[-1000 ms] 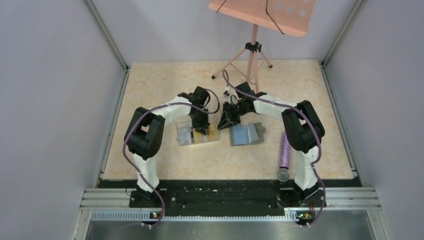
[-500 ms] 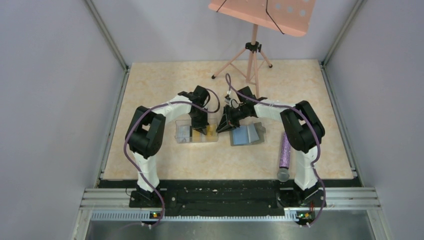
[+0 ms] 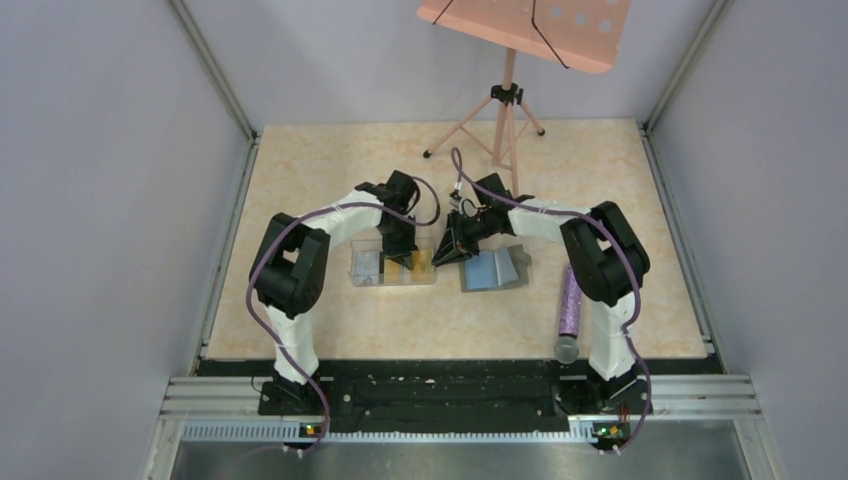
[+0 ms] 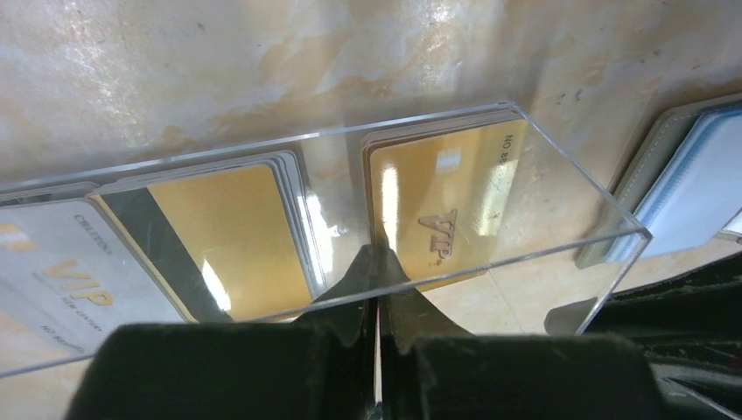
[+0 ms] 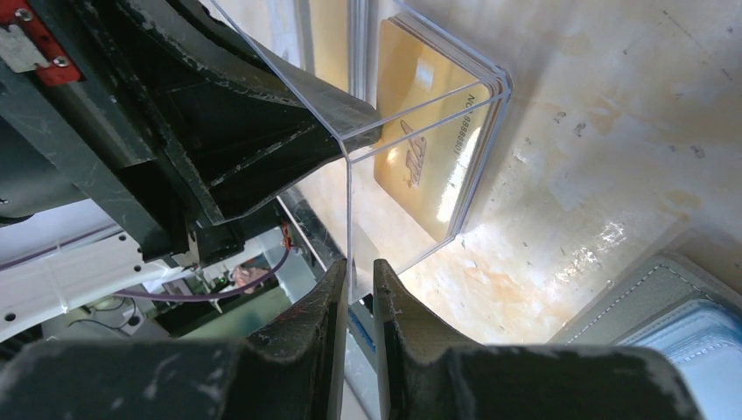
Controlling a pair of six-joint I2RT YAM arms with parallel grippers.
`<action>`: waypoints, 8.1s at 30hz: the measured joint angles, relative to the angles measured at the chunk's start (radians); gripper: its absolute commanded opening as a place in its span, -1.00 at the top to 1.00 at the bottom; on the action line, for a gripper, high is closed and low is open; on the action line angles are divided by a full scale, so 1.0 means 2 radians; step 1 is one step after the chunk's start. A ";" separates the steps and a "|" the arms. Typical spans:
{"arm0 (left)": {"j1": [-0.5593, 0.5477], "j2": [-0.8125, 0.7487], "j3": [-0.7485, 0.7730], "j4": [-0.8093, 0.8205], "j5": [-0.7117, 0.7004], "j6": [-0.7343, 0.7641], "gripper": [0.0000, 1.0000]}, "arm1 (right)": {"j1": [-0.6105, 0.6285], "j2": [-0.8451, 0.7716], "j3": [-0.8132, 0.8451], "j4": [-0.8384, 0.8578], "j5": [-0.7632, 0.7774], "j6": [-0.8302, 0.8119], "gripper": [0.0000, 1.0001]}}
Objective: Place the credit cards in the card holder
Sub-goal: Pick up the credit card from the storage box, then insert the credit card into the card holder.
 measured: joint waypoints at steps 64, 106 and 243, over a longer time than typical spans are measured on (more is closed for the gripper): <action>0.006 -0.259 -0.138 0.268 0.226 -0.084 1.00 | -0.134 -0.214 -0.111 0.075 -0.092 -0.025 -0.16; -0.024 -0.139 -0.070 0.214 0.159 -0.121 0.41 | -0.128 -0.210 -0.110 -0.024 -0.007 -0.080 1.00; -0.104 0.110 0.130 -0.046 0.051 -0.008 1.00 | -0.156 -0.085 -0.128 -0.080 0.041 -0.166 1.00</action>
